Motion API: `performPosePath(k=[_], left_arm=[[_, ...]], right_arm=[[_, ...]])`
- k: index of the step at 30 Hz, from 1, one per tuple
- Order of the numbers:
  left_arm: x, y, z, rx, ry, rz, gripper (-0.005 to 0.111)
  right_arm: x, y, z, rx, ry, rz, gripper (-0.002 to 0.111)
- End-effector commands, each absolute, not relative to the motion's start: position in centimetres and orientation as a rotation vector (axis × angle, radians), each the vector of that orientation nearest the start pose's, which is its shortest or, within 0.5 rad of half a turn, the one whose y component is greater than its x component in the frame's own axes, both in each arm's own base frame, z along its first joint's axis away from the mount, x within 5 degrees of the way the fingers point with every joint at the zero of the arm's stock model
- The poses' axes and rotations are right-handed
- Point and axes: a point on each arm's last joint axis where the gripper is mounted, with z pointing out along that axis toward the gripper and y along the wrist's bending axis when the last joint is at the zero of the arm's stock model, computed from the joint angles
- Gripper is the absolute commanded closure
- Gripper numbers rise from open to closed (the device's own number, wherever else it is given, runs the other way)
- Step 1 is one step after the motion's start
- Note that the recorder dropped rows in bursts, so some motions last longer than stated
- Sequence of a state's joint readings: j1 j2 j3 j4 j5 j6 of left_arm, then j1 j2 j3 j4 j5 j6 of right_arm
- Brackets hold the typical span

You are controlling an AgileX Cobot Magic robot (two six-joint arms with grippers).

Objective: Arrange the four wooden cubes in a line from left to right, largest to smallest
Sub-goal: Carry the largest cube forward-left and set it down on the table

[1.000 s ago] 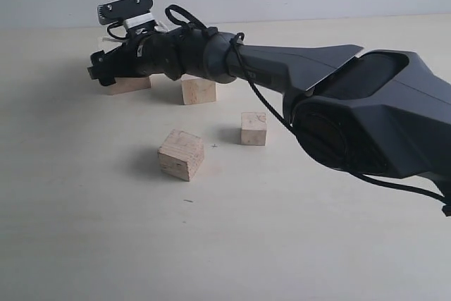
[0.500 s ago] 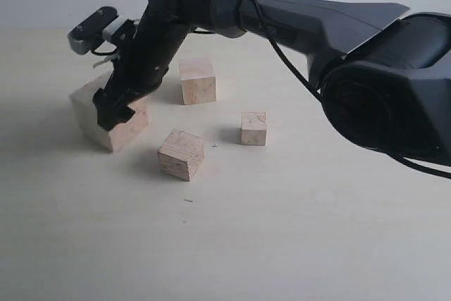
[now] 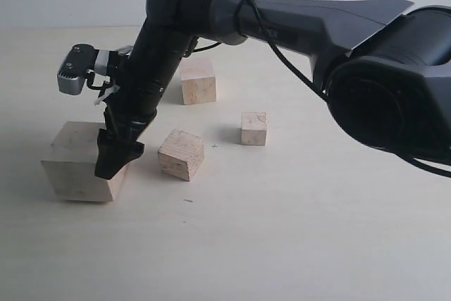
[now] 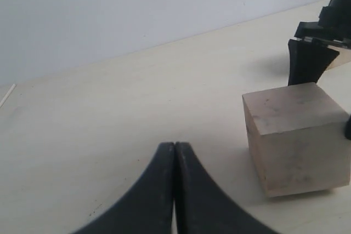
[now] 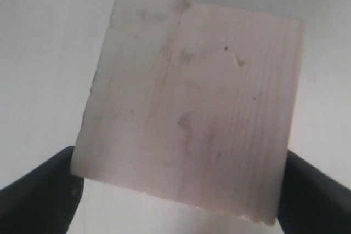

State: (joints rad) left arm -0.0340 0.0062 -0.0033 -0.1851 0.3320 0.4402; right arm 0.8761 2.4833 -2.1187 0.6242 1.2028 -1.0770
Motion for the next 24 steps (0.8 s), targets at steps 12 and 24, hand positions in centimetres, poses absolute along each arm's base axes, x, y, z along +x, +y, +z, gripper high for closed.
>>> performPosePath(k=[12,24], left_arm=[[5.4,-0.7,18.4,0.303,1.78,0.105,0.107],[5.4,-0.7,18.4,0.303,1.78,0.105,0.107]], right_arm=[[29.2,40.9,13.1,-2.312,1.859,0.689,0.082],[28.8,40.7,19.0,-2.088,1.99,0.729,0.004]])
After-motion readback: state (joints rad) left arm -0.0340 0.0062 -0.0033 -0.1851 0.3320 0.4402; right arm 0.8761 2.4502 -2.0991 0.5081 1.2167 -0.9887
